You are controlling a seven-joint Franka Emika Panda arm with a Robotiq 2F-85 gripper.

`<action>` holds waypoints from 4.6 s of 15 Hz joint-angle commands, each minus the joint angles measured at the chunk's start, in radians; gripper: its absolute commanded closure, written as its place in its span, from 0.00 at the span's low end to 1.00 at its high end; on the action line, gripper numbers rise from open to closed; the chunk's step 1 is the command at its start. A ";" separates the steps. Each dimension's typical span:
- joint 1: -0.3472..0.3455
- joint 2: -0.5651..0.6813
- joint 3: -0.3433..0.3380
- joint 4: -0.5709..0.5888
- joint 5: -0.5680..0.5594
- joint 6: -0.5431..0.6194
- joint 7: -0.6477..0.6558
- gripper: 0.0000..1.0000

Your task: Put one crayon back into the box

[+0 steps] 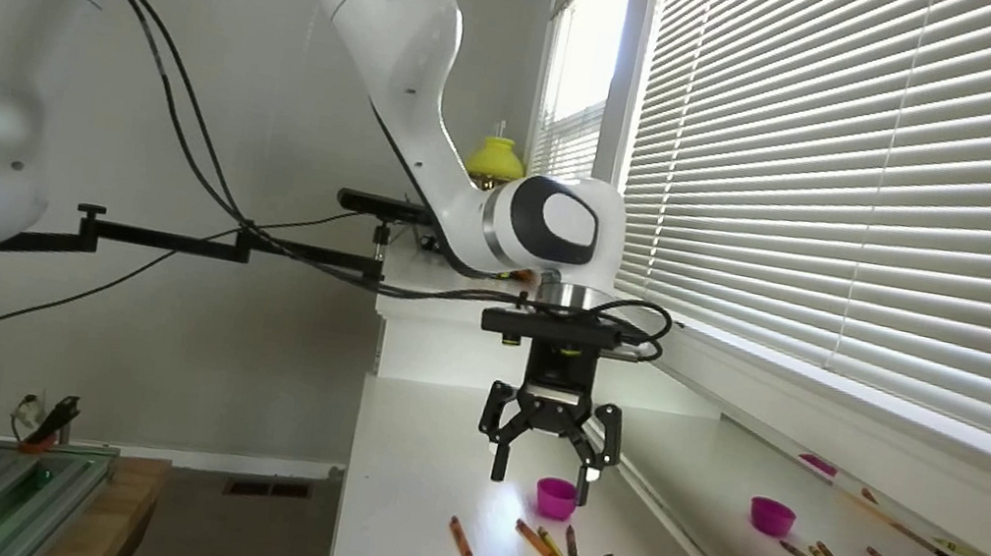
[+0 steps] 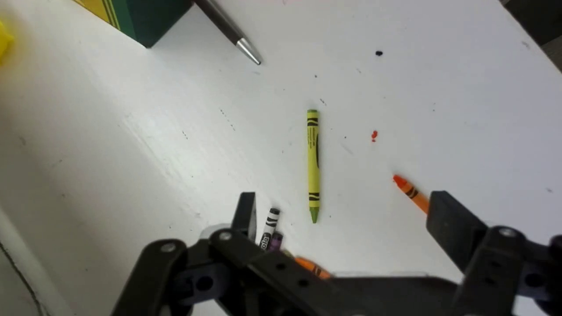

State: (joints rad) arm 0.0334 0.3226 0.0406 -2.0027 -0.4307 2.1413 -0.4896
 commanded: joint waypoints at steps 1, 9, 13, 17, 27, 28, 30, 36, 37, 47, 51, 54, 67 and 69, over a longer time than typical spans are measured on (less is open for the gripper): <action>0.019 0.094 0.014 0.108 -0.005 -0.085 -0.016 0.00; 0.036 0.182 0.021 0.172 -0.018 -0.192 -0.014 0.00; 0.034 0.218 0.011 0.189 -0.035 -0.175 -0.013 0.00; 0.034 0.257 -0.002 0.223 -0.050 -0.175 -0.006 0.00; 0.036 0.321 -0.011 0.309 -0.052 -0.180 -0.007 0.01; 0.036 0.324 -0.011 0.313 -0.052 -0.182 -0.008 0.03; 0.033 0.328 -0.010 0.312 -0.046 -0.179 -0.006 0.06; 0.030 0.329 -0.006 0.302 -0.034 -0.181 -0.004 0.18; 0.030 0.330 -0.006 0.302 -0.034 -0.182 -0.004 0.22; 0.029 0.338 -0.009 0.299 -0.039 -0.170 -0.001 0.61; 0.027 0.341 -0.010 0.297 -0.043 -0.156 0.001 0.46; 0.026 0.342 -0.010 0.299 -0.044 -0.152 0.000 0.55; 0.033 0.298 -0.006 0.278 -0.055 -0.136 -0.007 0.98; 0.044 0.228 -0.009 0.237 -0.077 -0.145 -0.008 0.98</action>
State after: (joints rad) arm 0.0671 0.6373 0.0300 -1.7208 -0.4611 2.0018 -0.4900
